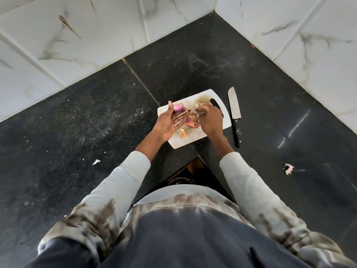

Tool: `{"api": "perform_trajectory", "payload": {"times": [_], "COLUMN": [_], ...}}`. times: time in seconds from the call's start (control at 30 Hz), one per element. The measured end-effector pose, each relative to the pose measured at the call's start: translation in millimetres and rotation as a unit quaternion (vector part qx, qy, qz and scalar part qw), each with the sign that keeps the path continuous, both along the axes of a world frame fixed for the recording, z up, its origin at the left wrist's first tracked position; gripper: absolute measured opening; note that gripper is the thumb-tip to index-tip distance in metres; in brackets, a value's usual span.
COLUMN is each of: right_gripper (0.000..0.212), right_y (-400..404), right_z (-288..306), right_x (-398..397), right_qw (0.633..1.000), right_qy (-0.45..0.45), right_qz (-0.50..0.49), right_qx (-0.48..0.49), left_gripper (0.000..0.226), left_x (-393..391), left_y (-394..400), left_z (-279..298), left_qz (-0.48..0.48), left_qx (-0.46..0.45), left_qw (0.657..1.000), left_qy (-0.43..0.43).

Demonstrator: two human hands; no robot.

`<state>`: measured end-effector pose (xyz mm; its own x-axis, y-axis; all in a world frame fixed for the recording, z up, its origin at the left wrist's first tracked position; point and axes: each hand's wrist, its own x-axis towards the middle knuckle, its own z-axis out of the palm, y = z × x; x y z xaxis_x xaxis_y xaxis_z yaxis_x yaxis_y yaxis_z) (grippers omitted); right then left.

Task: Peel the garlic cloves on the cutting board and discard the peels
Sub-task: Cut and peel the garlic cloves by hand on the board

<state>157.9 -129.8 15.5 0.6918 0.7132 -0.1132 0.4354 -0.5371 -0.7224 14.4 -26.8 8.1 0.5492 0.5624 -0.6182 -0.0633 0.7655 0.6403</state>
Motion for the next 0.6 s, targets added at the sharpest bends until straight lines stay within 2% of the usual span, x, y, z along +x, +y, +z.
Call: {"api": "perform_trajectory", "payload": {"times": [0.07, 0.2, 0.3, 0.47, 0.6], "right_gripper": [0.019, 0.019, 0.014, 0.020, 0.031], "right_y": [0, 4, 6, 6, 8], "right_z": [3, 7, 5, 11, 16], "right_x": [0, 1, -3, -8, -16], "right_qw": [1.000, 0.998, 0.998, 0.997, 0.994], "right_qy": [0.005, 0.012, 0.003, 0.031, 0.037], "right_qz": [-0.005, 0.056, 0.044, 0.049, 0.074], "right_qx": [0.012, 0.040, 0.034, 0.058, 0.072], "left_gripper": [0.055, 0.056, 0.059, 0.063, 0.056], "left_x": [1, 3, 5, 6, 8], "left_y": [-1, -2, -2, 1, -2], "left_z": [1, 3, 4, 0, -1], "left_qz": [-0.002, -0.005, 0.000, 0.010, -0.005], "left_qx": [-0.014, -0.034, -0.039, -0.036, -0.022], "left_qw": [1.000, 0.999, 0.999, 0.998, 0.997], "left_qy": [0.007, 0.023, 0.034, 0.048, 0.073]}}
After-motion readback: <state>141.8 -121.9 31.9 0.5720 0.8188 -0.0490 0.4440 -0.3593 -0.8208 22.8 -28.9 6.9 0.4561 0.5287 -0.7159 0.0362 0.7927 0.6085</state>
